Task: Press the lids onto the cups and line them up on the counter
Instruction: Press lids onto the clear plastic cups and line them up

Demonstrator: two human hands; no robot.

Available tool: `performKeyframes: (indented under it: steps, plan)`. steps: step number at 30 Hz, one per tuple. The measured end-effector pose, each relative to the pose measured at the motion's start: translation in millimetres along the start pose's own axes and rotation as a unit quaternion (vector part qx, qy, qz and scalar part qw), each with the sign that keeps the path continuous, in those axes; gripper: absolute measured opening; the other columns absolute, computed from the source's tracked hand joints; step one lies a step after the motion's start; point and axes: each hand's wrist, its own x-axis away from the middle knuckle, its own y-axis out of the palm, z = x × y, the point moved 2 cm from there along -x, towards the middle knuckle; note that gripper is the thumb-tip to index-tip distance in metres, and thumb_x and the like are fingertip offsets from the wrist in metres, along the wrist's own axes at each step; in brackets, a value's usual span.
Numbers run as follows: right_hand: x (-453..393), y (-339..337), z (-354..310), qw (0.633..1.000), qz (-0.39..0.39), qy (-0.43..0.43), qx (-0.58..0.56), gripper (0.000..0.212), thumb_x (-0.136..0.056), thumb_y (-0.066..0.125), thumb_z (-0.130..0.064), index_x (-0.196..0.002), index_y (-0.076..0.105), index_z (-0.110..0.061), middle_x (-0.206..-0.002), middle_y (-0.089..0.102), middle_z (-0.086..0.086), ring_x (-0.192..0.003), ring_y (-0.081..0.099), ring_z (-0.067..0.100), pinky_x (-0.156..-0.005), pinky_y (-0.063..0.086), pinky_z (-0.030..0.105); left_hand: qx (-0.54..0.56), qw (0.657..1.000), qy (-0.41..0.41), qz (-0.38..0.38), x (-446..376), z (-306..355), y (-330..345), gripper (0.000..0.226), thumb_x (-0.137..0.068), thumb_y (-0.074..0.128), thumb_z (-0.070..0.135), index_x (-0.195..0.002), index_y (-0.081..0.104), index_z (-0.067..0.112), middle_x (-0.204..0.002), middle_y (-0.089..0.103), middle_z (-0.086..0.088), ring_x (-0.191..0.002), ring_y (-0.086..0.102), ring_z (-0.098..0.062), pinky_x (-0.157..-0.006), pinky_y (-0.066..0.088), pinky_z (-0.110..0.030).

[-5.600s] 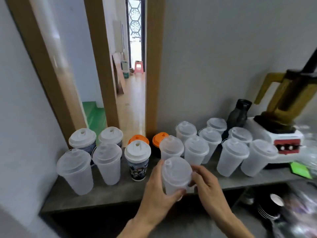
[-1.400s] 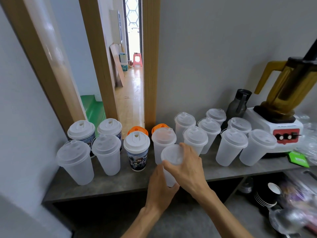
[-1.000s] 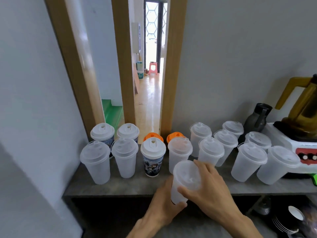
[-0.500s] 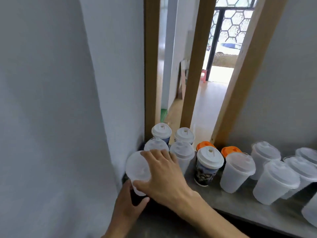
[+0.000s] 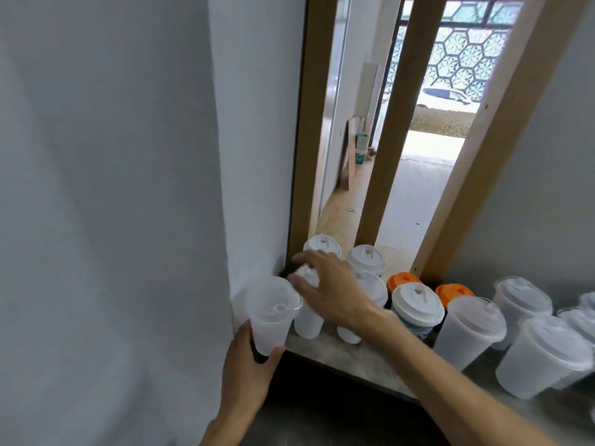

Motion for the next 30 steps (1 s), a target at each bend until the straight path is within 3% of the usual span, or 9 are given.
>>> performKeyframes:
  steps: [3,5,9,14,17,21,23,26,30]
  plan:
    - [-13.0,-6.2,22.6,0.993,-0.037,0.010,0.112,0.053,-0.091,0.066,-0.044,-0.140,0.050,-0.030,-0.152,0.045,-0.005,-0.141,0.036,0.021,-0.120,0.019,0.048,-0.006,1.000,-0.017,-0.004,0.7,-2.1,2.3,0.066,-0.075,0.080,0.044,-0.130,0.045,0.035,-0.125,0.060,0.010,-0.115,0.059,-0.016,-0.100,0.052,-0.043]
    - [-20.9,-2.8,33.4,0.994,-0.044,0.023,0.095,0.053,-0.089,0.068,-0.046,-0.137,0.052,-0.031,-0.151,0.047,-0.004,-0.139,0.038,0.021,-0.120,0.020,0.050,-0.012,1.000,-0.020,0.002,-0.8,-3.6,2.7,0.067,-0.075,0.080,0.045,-0.130,0.045,0.033,-0.124,0.060,0.008,-0.115,0.058,-0.018,-0.099,0.053,-0.045]
    - [-64.3,-20.0,43.2,0.994,0.086,0.063,0.010,0.034,-0.093,0.068,-0.033,-0.124,0.063,-0.021,-0.131,0.065,0.001,-0.119,0.059,0.024,-0.112,0.041,0.053,-0.010,1.000,-0.013,0.006,-3.7,-2.8,3.1,0.064,-0.075,0.081,0.041,-0.129,0.047,0.031,-0.119,0.060,0.007,-0.111,0.058,-0.016,-0.098,0.053,-0.042]
    - [-122.2,-11.6,58.0,0.981,-0.044,0.122,0.145,0.073,-0.082,0.071,-0.061,-0.137,0.047,-0.021,-0.134,0.060,0.004,-0.120,0.054,0.029,-0.107,0.040,0.050,-0.036,0.999,-0.007,0.027,-4.2,-1.4,-1.4,0.063,-0.073,0.084,0.035,-0.126,0.050,0.026,-0.105,0.058,0.010,-0.100,0.058,-0.015,-0.086,0.049,-0.029]
    - [-140.6,6.7,71.4,0.968,-0.105,0.140,0.181,0.077,-0.079,0.073,-0.062,-0.137,0.046,-0.020,-0.129,0.060,0.004,-0.118,0.055,0.029,-0.105,0.044,0.049,-0.055,0.998,-0.014,0.034,-5.9,-9.1,-3.6,0.072,-0.069,0.087,0.034,-0.129,0.050,0.021,-0.102,0.056,0.008,-0.094,0.055,-0.014,-0.081,0.045,-0.027]
    - [-161.6,9.7,69.6,0.975,-0.098,0.134,0.146,0.069,-0.079,0.078,-0.049,-0.131,0.049,-0.015,-0.112,0.057,0.002,-0.102,0.054,0.023,-0.090,0.048,0.037,-0.071,0.996,-0.053,0.023,-11.6,-26.9,-5.4,0.089,-0.060,0.091,0.037,-0.137,0.050,0.015,-0.105,0.065,0.001,-0.099,0.062,-0.024,-0.078,0.043,-0.027]
    - [-175.6,10.2,61.9,0.981,-0.077,0.132,0.120,0.077,-0.076,0.080,-0.050,-0.135,0.046,-0.013,-0.110,0.053,0.001,-0.099,0.053,0.022,-0.085,0.051,0.036,-0.065,0.995,-0.072,0.008,-12.5,-36.0,-4.1,0.097,-0.057,0.089,0.045,-0.140,0.048,0.016,-0.106,0.063,0.005,-0.104,0.063,-0.023,-0.079,0.042,-0.025]
    - [-192.2,18.6,58.6,0.981,-0.057,0.151,0.108,0.096,-0.069,0.083,-0.057,-0.138,0.039,-0.007,-0.109,0.052,0.003,-0.105,0.058,0.028,-0.096,0.052,0.047,-0.062,0.992,-0.085,-0.076,-13.1,-51.2,-10.0,0.112,-0.054,0.060,0.076,-0.150,0.024,0.029,-0.133,0.047,0.009,-0.126,0.049,-0.014,-0.093,0.040,-0.017]
    - [-193.6,39.6,71.6,0.979,-0.054,0.174,0.089,0.118,-0.059,0.082,-0.069,-0.144,0.029,-0.007,-0.113,0.053,0.004,-0.110,0.058,0.034,-0.098,0.050,0.051,0.002,0.983,-0.108,-0.147,-15.2,-50.2,-29.0,0.095,-0.076,0.056,0.068,-0.145,0.005,0.027,-0.143,0.028,0.006,-0.137,0.032,-0.011,-0.103,0.030,-0.012]
